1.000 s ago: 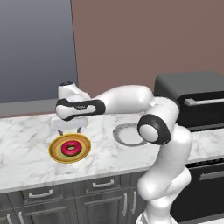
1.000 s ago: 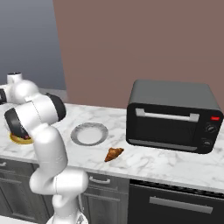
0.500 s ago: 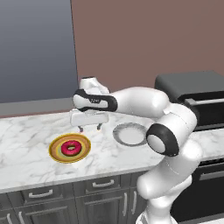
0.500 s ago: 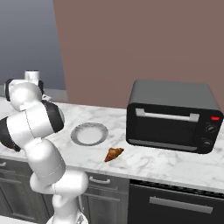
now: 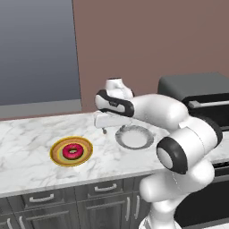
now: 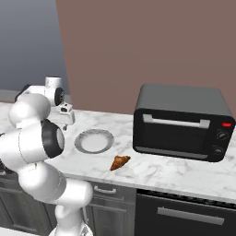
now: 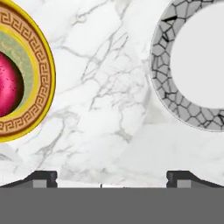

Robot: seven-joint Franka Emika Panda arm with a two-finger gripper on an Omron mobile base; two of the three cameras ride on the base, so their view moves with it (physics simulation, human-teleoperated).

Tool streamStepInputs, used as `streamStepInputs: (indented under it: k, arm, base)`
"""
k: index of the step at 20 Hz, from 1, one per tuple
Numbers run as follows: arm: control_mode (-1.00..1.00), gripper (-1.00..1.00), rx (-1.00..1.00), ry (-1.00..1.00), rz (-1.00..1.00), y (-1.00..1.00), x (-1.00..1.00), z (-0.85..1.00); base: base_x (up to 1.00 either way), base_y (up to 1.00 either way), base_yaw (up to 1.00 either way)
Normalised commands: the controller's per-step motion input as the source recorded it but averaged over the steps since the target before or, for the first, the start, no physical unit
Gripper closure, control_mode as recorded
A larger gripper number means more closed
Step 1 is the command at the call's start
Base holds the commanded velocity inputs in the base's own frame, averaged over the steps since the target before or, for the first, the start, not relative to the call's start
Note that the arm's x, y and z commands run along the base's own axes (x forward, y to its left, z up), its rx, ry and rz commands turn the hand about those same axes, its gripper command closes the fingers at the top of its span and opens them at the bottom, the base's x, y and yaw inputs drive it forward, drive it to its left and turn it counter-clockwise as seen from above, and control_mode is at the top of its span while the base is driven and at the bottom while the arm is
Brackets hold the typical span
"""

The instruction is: Place the pastries on the plates.

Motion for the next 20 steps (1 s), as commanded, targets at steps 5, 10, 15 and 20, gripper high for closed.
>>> streamStepInputs:
  k: [5, 10, 15, 20]
  arm:
    - [-1.0, -1.0, 0.0, 0.04, -0.08, -0.86, -0.12, 0.0]
    - [-1.0, -1.0, 0.0, 0.08, -0.14, -0.74, -0.01, 0.0]
    - [-1.0, -1.0, -0.01, 0.07, -0.18, -0.75, 0.0, 0.0]
    - [-1.0, -1.0, -0.05, 0.04, -0.15, -0.57, -0.01, -0.02]
  base:
    - [0.0, 0.0, 0.0]
    - [0.0, 0.0, 0.0]
    - [0.0, 0.0, 0.0]
    - [0.0, 0.0, 0.0]
